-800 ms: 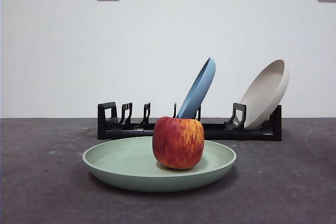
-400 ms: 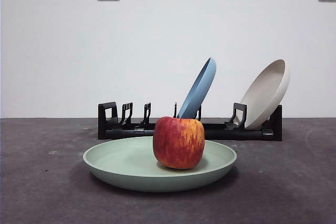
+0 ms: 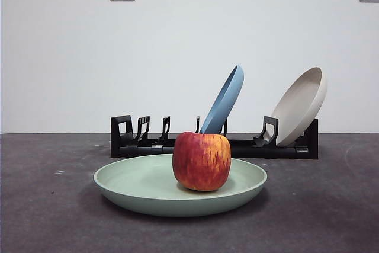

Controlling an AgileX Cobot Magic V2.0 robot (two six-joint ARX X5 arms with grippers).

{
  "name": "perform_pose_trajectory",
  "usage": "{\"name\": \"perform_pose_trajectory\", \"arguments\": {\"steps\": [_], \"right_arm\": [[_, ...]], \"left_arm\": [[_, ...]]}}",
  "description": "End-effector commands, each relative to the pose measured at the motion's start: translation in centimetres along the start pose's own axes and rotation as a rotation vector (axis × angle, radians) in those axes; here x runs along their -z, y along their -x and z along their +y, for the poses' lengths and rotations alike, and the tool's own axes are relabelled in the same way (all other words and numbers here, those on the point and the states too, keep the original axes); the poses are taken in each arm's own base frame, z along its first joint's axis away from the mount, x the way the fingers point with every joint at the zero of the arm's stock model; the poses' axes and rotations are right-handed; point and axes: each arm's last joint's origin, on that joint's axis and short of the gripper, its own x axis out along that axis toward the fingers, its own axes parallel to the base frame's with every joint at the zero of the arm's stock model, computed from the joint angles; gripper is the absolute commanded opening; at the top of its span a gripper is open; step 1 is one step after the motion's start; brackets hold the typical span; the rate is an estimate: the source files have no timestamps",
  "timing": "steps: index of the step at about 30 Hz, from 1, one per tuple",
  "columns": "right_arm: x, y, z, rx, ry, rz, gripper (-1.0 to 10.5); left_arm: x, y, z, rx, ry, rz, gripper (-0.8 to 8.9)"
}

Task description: Take the green plate from the plate rack,put the plate on the table,take the apple from the table,put the apple in the plate

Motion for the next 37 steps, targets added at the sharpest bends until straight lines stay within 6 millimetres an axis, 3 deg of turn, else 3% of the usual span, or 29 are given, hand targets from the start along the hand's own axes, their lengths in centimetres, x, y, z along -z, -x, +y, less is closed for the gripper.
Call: {"name": "perform_pose_trajectory", "arguments": {"steps": [1,37], "right_arm": [[0.92,-0.20,-0.06,0.003,-0.039,0.003,0.0],[1.28,-0.23,-0.07,0.004,-0.050,0.001,0.0]], "left_arm": [[0.40,-0.13,0.03,-0.002,0.010,0.009,-0.03],[0.40,-0.13,0.03,-0.002,0.010,0.009,-0.03]]}}
